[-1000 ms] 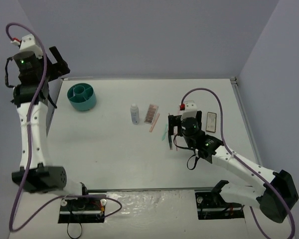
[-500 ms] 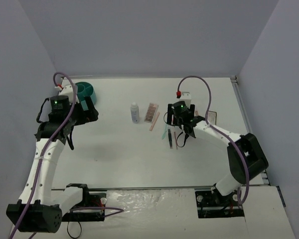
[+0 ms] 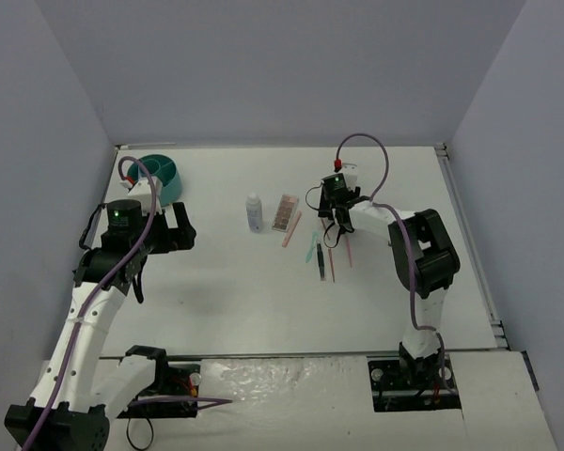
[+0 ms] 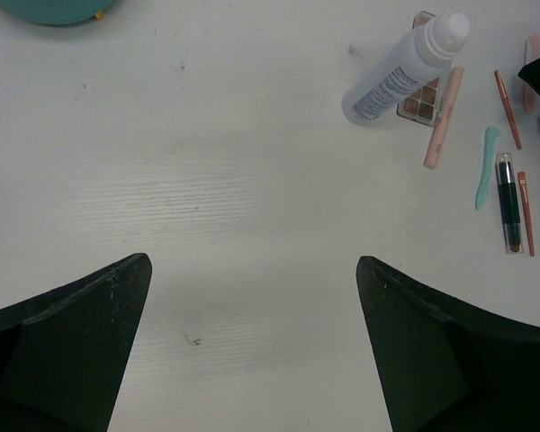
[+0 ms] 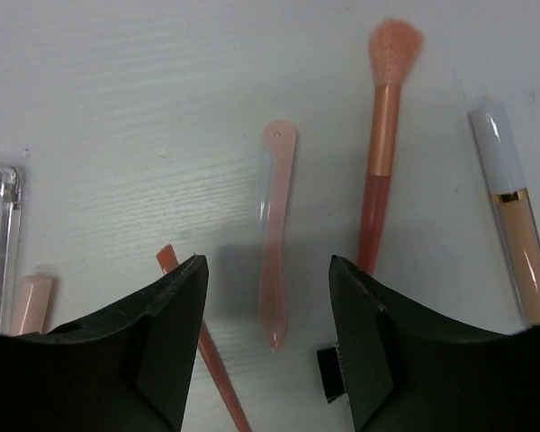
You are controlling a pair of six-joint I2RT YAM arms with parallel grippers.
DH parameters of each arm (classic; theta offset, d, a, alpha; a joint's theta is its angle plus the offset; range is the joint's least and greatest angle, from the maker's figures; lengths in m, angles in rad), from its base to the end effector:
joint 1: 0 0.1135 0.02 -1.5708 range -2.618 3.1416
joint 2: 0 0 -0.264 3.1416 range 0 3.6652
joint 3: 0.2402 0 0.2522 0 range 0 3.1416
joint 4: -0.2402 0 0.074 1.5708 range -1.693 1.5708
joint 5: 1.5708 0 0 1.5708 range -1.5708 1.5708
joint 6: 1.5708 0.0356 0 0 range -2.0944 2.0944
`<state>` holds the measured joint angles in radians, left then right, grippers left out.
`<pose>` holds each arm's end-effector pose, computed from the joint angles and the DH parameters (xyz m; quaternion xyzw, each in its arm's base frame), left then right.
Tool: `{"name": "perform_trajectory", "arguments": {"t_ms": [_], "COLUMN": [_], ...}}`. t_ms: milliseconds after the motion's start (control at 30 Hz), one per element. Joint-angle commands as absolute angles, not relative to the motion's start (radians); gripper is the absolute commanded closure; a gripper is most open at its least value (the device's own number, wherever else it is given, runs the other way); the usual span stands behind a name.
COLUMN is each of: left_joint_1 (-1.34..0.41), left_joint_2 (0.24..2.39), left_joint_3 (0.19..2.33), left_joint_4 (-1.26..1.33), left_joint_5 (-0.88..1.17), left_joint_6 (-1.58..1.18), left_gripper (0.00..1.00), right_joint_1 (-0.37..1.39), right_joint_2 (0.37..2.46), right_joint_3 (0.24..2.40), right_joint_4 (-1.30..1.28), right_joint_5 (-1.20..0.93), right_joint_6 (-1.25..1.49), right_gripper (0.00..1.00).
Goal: Organize the makeup
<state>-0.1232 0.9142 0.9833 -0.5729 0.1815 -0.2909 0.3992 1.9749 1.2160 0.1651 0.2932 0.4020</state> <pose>0.1923 -0.0303 0.3467 -0.0259 0.8583 -0.1805 0.4796 0.4024 0.1586 0.1707 0.0698 0.8735 0.0623 0.4778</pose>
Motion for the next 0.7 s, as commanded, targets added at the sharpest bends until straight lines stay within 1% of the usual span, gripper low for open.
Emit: {"name": "perform_trajectory", "arguments": {"t_ms": [0,100,333,600,667], "left_joint_1": [-0.130,-0.131,-0.131,-0.130,-0.130], "left_joint_2": [0.917,0.923,0.922,0.928,0.931], "left_joint_3": [0.996,0.996,0.996,0.992,0.992], "left_joint_4": [-0.523,-0.525,-0.528,-0.520,-0.519], "left_joint_5": [0.171,0.175,0.163,0.179,0.188], "left_joint_6": [-0.280,-0.281,-0.284,-0.287,-0.288], "left_gripper": [0.03,0.03,0.03,0.03,0.03], "right_joint_1": [0.384,0.379,0.368,0.367,0.367], "right_joint_2": [2.020,2.056,2.086,2.059,2.030], "right_joint_3": [1.306,1.326,1.313,1.290,1.293], "right_joint_4": [0.199,0.199,0.199,0.196,0.196], "right_joint_5": [0.315,0.310,0.308,0.304,0.293], "right_joint_6": [0.426,0.429,0.455,0.462,0.451], "right_gripper": [0.48,0.51,0.62,0.92,0.97]}}
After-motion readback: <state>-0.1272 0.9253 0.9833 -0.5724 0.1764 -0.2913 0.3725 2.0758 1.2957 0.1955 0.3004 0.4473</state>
